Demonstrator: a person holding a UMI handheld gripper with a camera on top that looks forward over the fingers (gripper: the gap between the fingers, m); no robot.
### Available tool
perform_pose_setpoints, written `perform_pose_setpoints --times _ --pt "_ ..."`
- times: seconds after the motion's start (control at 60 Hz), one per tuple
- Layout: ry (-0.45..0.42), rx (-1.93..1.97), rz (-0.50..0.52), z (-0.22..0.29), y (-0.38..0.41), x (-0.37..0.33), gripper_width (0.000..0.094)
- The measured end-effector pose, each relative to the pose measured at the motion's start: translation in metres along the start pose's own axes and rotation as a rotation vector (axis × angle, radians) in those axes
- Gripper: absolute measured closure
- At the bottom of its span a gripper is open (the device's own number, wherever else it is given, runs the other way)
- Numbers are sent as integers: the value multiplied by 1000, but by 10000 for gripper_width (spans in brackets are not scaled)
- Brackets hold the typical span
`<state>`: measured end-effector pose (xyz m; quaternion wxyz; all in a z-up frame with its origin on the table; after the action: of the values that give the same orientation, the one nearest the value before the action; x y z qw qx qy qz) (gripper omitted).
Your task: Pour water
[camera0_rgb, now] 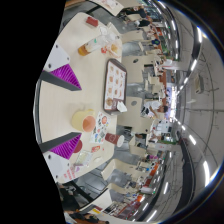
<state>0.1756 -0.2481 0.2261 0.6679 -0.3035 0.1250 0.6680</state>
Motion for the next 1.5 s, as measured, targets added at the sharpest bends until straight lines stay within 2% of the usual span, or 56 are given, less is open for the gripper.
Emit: perform_pose_setpoints --times 0.3,0.5,0.7,0.9,0.983,1.067,1.15,1.233,1.383,1.5 --pt "37 -1 -26 -11 50 -10 89" --pt "57 25 79 -30 150 -3 88" --pt "-51 57 188 -5 257 31 86" --pt "-181 77 182 38 309 96 85" --pt "-208 84 154 48 316 123 91" --pt "-229 88 142 51 322 144 180" --pt "-234 69 127 49 324 160 371" --pt "-266 59 128 51 324 161 414" --pt "-252 64 152 54 322 160 531" --pt "-261 99 167 69 310 148 533"
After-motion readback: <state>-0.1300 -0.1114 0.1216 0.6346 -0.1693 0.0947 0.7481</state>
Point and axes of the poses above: the point between the fingertips, and its own axes, seen from behind it with the camera up: y to the left, z up, x forward, the way the camera looks, the point moved 6 cm from there along -x, backward, against the way the camera looks, and after that the axes turned 9 degrees about -x, right-handed, at the moved point
